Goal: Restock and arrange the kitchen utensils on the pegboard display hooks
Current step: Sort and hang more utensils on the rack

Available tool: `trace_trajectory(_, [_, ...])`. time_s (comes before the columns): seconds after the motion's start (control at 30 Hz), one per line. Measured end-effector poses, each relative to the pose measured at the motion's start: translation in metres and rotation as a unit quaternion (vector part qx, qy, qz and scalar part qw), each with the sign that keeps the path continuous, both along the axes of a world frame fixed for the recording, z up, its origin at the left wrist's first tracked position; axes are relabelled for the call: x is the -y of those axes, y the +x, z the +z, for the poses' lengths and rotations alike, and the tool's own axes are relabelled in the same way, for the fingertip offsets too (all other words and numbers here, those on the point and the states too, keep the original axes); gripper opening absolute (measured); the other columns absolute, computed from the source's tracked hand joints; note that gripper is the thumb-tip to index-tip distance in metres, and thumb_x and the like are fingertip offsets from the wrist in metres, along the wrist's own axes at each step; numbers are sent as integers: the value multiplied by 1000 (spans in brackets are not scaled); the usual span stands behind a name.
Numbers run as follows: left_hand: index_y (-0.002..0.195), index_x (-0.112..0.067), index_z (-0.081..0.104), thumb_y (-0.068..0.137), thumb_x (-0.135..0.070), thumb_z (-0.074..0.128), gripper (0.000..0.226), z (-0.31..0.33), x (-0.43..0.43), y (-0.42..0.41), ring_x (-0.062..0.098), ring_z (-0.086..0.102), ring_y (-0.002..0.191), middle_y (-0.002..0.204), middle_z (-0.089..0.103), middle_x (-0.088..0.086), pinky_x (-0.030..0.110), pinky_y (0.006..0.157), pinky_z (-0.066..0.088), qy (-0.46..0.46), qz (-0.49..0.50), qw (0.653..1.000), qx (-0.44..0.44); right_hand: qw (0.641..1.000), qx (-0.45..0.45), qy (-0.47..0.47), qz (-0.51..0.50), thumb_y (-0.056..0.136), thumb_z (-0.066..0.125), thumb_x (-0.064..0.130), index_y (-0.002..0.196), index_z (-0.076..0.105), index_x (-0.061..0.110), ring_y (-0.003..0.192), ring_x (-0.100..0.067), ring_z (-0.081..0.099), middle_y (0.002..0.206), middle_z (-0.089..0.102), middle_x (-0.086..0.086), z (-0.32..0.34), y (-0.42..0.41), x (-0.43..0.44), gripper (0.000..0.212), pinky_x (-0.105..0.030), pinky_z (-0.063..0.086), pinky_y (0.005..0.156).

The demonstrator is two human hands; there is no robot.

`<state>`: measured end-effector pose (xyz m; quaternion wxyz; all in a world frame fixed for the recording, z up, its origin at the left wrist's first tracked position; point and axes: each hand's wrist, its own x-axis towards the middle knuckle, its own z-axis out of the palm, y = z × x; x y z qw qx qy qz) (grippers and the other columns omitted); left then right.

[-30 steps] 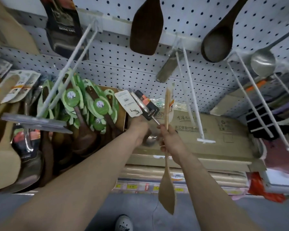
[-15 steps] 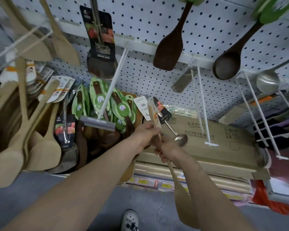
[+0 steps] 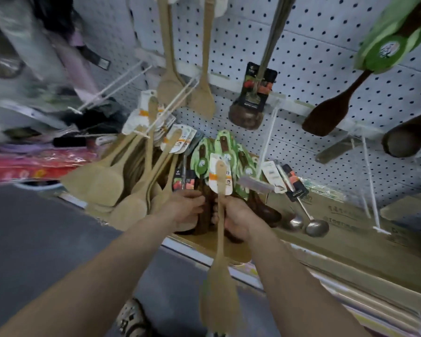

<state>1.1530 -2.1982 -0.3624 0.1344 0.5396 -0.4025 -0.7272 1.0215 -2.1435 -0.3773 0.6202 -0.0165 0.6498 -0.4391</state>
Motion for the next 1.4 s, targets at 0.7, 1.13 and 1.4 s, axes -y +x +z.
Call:
trace_trajectory(0.7, [129, -13, 59, 94, -11, 53, 36, 1, 132, 209, 24, 51, 120, 133, 54, 5, 28, 97, 41, -220, -182, 931, 225, 997, 10, -75, -8, 100, 44, 1, 108, 56, 12, 90, -20, 61, 98, 64, -9, 19, 143, 170, 18, -32, 54, 81])
trace_trajectory(1.13, [127, -16, 59, 87, -3, 56, 42, -36, 149, 179, 24, 50, 119, 134, 50, 5, 30, 95, 44, -415, -225, 820, 322, 850, -402, 149, 306, 96, 51, 17, 124, 59, 6, 118, -31, 58, 127, 62, -14, -51, 118, 146, 31, -29, 44, 89])
trace_trajectory(1.4, [152, -26, 18, 57, -91, 38, 117, -34, 116, 170, 28, -12, 147, 160, 7, 1, 57, 116, -4, -490, -503, 634, 325, 898, -341, 83, 265, 89, 64, 25, 115, 69, 10, 106, -30, 64, 116, 68, -12, -55, 126, 164, 30, -40, 54, 92])
